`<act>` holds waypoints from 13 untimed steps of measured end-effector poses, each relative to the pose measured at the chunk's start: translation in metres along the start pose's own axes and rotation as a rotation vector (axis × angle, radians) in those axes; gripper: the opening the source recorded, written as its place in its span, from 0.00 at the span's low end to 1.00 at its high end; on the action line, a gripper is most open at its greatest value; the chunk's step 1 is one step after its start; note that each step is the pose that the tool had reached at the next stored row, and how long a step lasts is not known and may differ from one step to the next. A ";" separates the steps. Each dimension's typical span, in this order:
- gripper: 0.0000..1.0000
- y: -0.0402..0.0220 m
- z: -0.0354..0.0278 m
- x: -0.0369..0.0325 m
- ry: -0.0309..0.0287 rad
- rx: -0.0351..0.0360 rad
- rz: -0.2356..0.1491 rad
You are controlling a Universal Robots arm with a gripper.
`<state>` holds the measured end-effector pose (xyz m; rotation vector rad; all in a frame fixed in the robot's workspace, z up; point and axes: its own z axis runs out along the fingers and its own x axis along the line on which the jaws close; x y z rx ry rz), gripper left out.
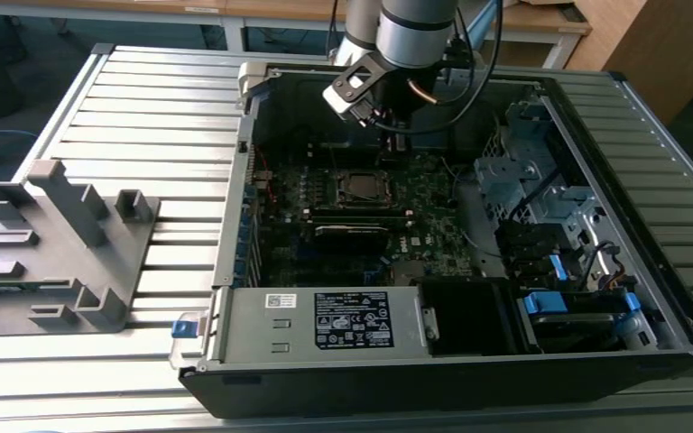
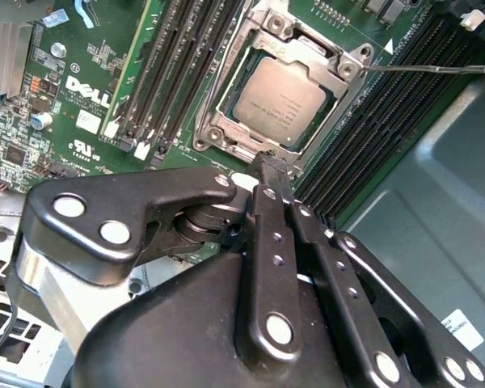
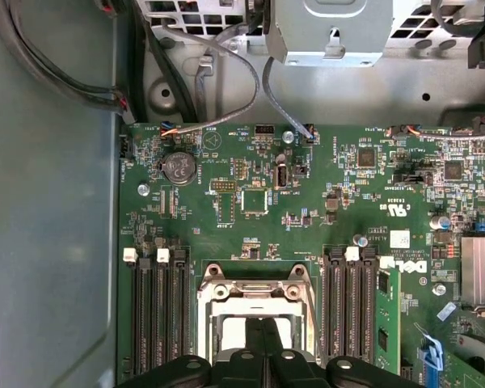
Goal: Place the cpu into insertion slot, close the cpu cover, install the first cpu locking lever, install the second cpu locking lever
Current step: 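Close the cpu cover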
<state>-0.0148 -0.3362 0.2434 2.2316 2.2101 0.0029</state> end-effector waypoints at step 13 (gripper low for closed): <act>0.11 -0.0076 0.0030 0.0000 0.0004 -0.0038 0.000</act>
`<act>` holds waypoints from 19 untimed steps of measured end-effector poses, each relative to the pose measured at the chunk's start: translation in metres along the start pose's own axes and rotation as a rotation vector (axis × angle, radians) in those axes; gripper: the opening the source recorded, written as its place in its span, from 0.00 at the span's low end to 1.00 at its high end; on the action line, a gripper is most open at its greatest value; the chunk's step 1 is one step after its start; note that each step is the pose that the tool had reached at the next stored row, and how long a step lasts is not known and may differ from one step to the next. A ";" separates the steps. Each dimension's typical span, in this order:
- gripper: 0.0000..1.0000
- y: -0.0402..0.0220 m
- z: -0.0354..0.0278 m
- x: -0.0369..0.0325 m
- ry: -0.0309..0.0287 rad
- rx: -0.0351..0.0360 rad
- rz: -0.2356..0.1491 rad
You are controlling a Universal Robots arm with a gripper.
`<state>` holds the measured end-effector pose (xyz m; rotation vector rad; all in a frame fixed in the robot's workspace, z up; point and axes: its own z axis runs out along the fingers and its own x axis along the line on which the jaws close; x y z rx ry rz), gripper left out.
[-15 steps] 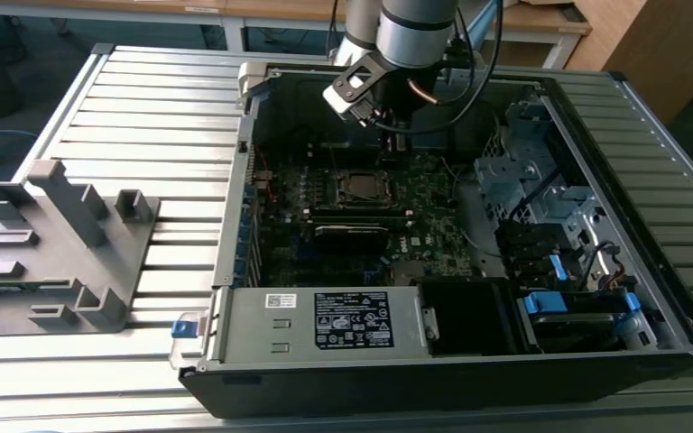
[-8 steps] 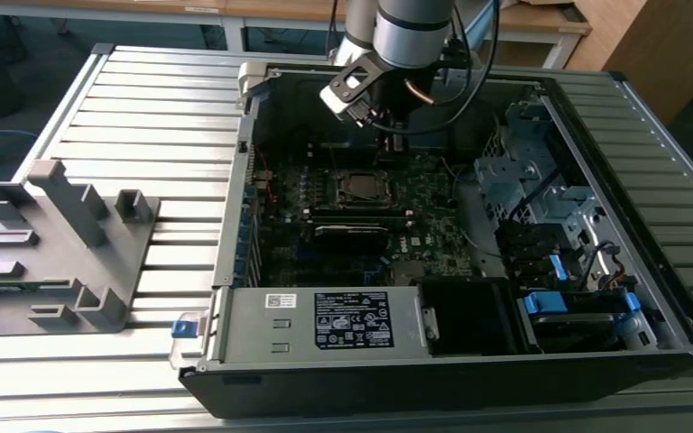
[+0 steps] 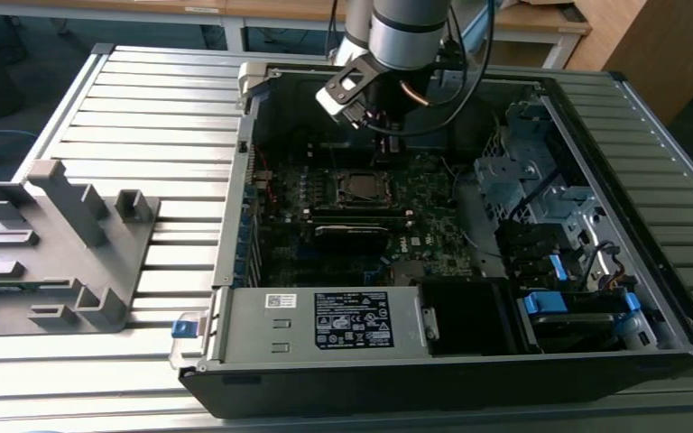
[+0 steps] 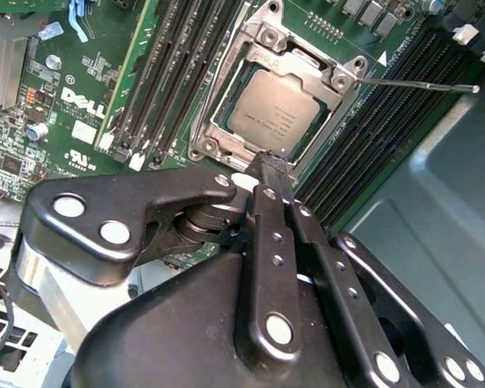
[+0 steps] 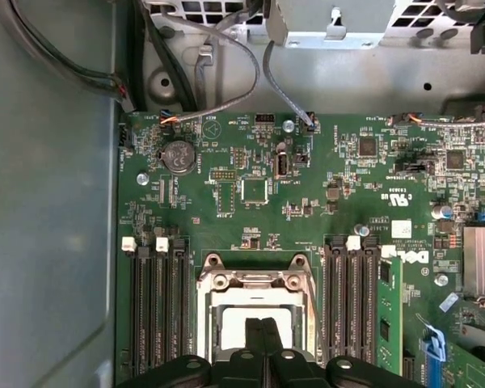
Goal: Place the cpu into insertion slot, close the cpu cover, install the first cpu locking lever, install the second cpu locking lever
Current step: 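Close the cpu cover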
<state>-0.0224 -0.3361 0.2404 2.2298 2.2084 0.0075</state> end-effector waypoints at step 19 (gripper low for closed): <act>0.11 -0.0070 0.0170 -0.0002 -0.0012 0.0002 0.000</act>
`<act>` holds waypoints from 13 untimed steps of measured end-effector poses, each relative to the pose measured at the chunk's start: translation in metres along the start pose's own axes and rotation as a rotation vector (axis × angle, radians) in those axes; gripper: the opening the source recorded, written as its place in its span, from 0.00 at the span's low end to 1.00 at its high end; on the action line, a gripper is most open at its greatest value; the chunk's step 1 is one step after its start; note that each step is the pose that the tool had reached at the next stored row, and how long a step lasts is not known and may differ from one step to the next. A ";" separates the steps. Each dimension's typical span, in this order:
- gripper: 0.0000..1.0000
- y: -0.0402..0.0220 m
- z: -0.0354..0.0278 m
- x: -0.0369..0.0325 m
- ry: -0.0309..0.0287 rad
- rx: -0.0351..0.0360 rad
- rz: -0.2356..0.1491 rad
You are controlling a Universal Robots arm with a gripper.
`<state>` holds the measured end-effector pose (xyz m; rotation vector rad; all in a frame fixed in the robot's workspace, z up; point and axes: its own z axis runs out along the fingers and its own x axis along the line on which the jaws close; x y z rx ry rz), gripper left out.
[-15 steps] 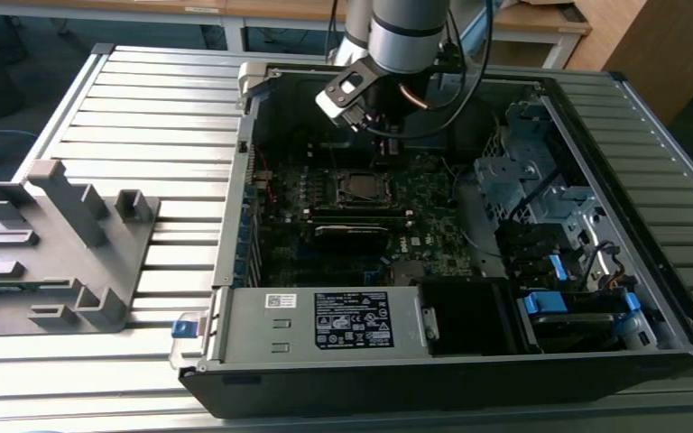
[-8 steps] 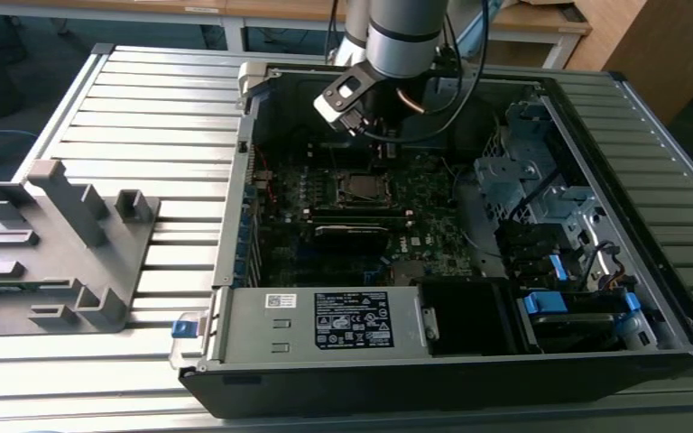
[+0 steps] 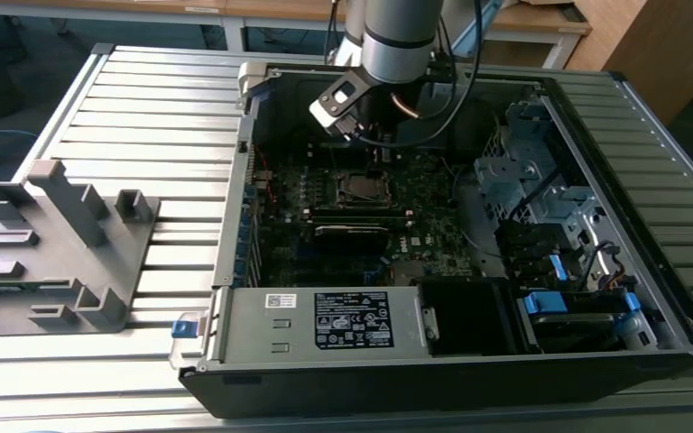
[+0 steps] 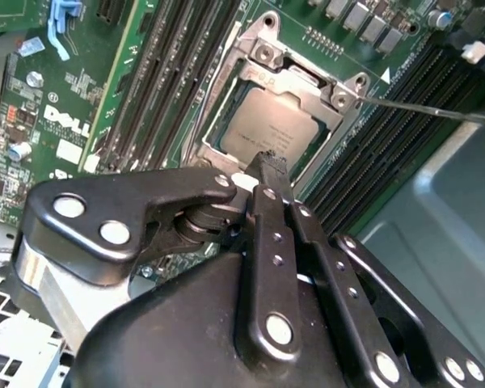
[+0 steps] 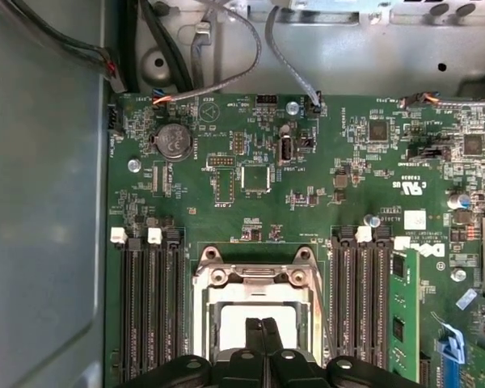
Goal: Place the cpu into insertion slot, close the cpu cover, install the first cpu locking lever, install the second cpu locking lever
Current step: 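Close the cpu cover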
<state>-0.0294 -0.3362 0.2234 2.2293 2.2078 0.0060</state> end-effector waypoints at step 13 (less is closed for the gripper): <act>0.11 -0.0056 0.0018 0.0000 0.0001 0.0000 0.000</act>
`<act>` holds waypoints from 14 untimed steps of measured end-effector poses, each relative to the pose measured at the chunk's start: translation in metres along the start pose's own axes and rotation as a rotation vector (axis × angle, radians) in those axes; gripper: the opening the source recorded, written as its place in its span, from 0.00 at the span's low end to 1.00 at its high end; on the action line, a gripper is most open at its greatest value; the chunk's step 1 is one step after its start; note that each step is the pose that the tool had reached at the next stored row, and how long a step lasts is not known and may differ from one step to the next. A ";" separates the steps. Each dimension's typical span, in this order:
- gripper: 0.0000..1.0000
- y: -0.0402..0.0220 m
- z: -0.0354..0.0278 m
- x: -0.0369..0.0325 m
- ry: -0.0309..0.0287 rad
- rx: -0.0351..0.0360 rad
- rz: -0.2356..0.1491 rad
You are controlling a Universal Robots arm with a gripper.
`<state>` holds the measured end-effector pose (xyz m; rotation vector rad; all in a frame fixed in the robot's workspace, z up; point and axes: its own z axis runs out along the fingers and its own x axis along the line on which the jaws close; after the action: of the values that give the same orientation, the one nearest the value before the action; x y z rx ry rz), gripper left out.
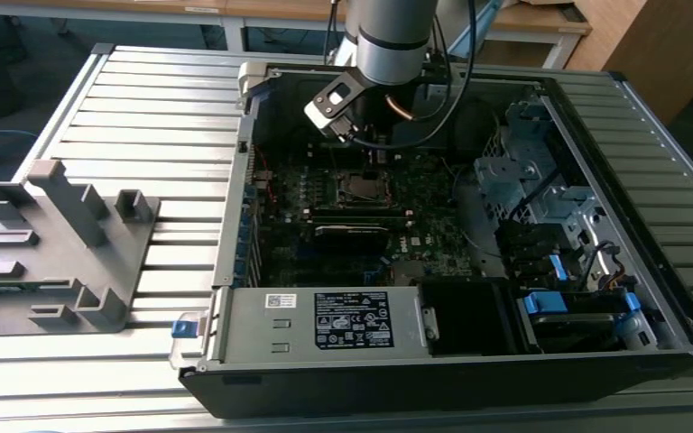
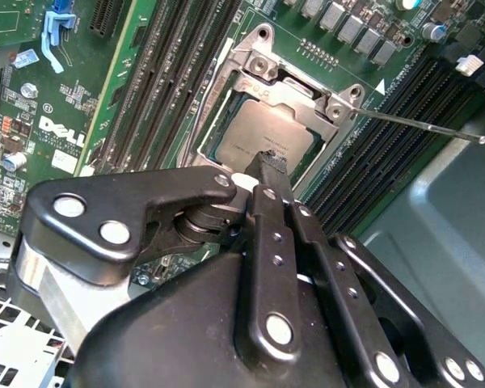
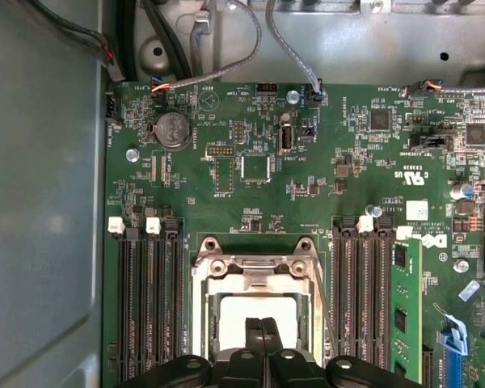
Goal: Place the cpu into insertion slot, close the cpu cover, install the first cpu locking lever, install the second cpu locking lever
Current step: 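Close the cpu cover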
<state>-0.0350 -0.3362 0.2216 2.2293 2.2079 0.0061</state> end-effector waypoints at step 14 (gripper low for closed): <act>0.11 -0.0004 0.0004 0.0000 0.0003 0.0000 -0.058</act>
<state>-0.0355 -0.3362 0.2213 2.1647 2.2715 0.0062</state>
